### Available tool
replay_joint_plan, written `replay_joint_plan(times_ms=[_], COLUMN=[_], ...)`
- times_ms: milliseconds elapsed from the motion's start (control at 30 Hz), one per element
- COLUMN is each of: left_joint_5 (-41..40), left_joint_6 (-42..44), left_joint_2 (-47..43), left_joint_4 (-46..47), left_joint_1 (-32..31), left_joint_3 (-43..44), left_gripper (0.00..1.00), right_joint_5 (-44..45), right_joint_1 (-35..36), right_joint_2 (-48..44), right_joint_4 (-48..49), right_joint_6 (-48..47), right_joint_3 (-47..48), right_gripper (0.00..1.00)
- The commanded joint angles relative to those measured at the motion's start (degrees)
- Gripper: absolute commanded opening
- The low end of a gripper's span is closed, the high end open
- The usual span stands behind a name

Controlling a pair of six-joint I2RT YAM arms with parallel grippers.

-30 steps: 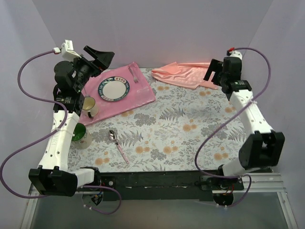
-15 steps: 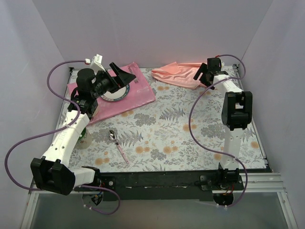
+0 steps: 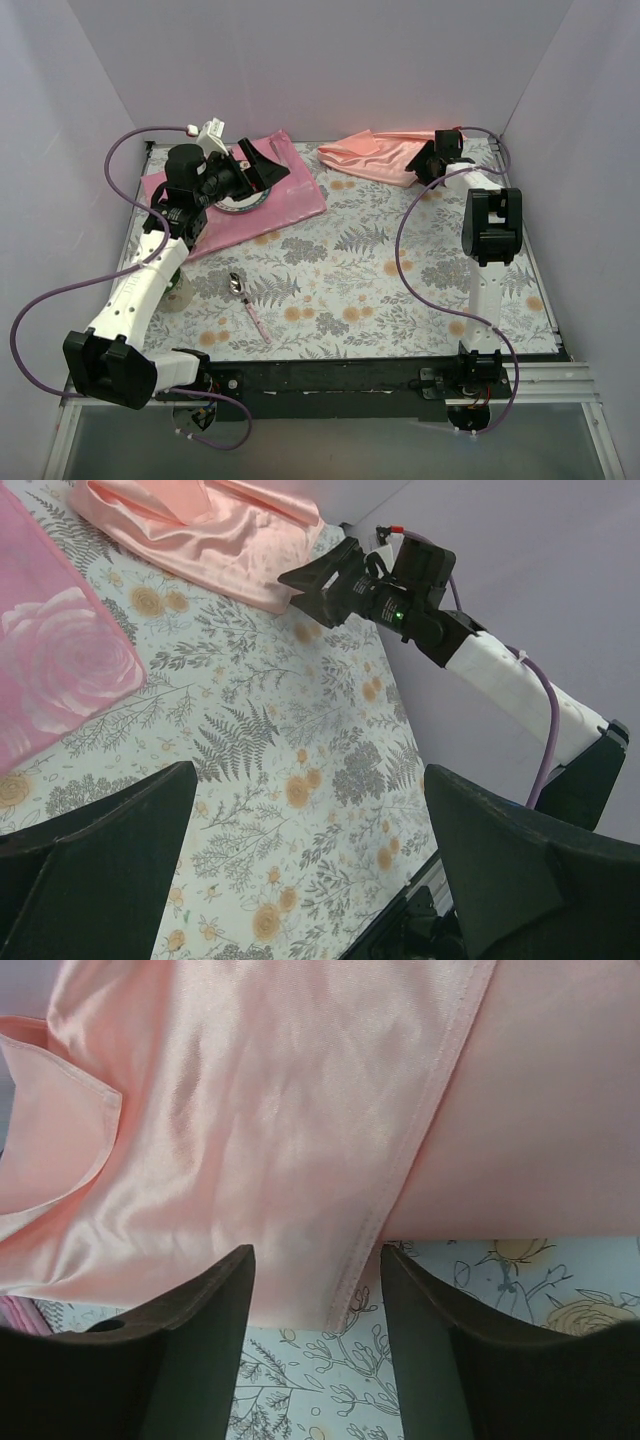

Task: Fold the napkin, place the utensils inside, and roll it up
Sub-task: Grab the napkin with the right arm, then move the napkin to the centre of the board

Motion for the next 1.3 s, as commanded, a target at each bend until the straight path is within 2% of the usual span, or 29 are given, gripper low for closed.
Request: replay_joint_plan(times_ms=[0,67,100,200,333,367,467,500,533,600,667,733,767,933,1067,1100,1167,1267], left_joint_5=[-0.4,-0.1,0.4,1.0,-0.3,-1.7,-8.7,-10.6,-12.1,-17.5,-23.2,-25.0,-27.1,-27.9,-33.5,-38.3,-43.0,-49.4], left_joint_6=[1.6,0.9,0.8,0.4,2.0,4.1,7.2,8.2,8.4,9.7,10.7,11.6,11.7,11.2,11.1,11.8,14.0,15.1], left_joint_2=[0.2,0.7,0.9,2.3,5.8,7.3,10.0,10.5,11.0,11.0,10.2,8.0,6.9,7.4,10.2,10.7,13.0,15.6], left_joint_4=[-1.8,-1.7,-1.6,-0.5,-0.5,-1.3,-1.7,-1.7,-1.5,2.6,7.4,11.4,16.4,23.0,24.9,25.3,24.6,23.4], left_joint_1=[0.0,0.0,0.0,-0.1,-3.0,-6.1,-13.4,-15.2,-16.7,-21.5,-26.0,-28.3,-29.9,-34.4,-41.0,-42.2,-45.7,-48.4], left_joint_3=[3.7,4.0,4.0,3.4,4.1,4.8,5.2,5.1,4.8,1.7,-0.6,-5.1,-7.0,-10.6,-10.5,-10.6,-9.5,-8.2], left_gripper=[0.98,0.98,0.98,0.98,0.98,0.98,0.98,0.98,0.98,0.97,0.91,0.89,0.89,0.96,0.95,0.94,0.92,0.97], right_joint_5=[-3.5,-5.5,-6.4,-8.1,-9.8,-10.1,-9.6,-10.3,-13.3,-18.5,-21.3,-20.9,-19.9,-17.8,-18.1,-18.3,-18.4,-19.1], right_joint_1=[0.1,0.1,0.1,0.6,1.0,1.1,2.4,2.9,3.1,4.2,6.3,8.1,10.1,13.4,14.7,14.9,15.8,16.5], right_joint_2=[0.9,0.3,0.0,-3.3,-11.3,-13.4,-23.6,-26.6,-32.6,-38.7,-47.2,-55.0,-57.3,-67.7,-70.6,-71.3,-71.8,-72.3], right_joint_4=[5.9,6.3,6.1,6.6,7.0,6.3,6.1,7.1,8.2,13.9,14.4,13.0,12.1,10.7,11.1,11.0,11.6,11.0], right_joint_6=[2.8,2.4,2.1,0.3,-3.7,-6.1,-9.3,-9.4,-9.0,-8.6,-8.1,-9.7,-10.0,-7.3,-3.2,-2.2,0.1,1.5], right_joint_3=[0.0,-0.5,-0.6,-4.1,-10.3,-12.1,-22.4,-29.4,-32.8,-39.8,-46.1,-48.2,-48.2,-47.2,-46.5,-46.5,-47.1,-48.4], right_gripper=[0.49,0.37,0.21,0.02,0.01,0.01,0.01,0.01,0.01,0.01,0.01,0.01,0.01,0.01,0.01,0.01,0.01,0.01])
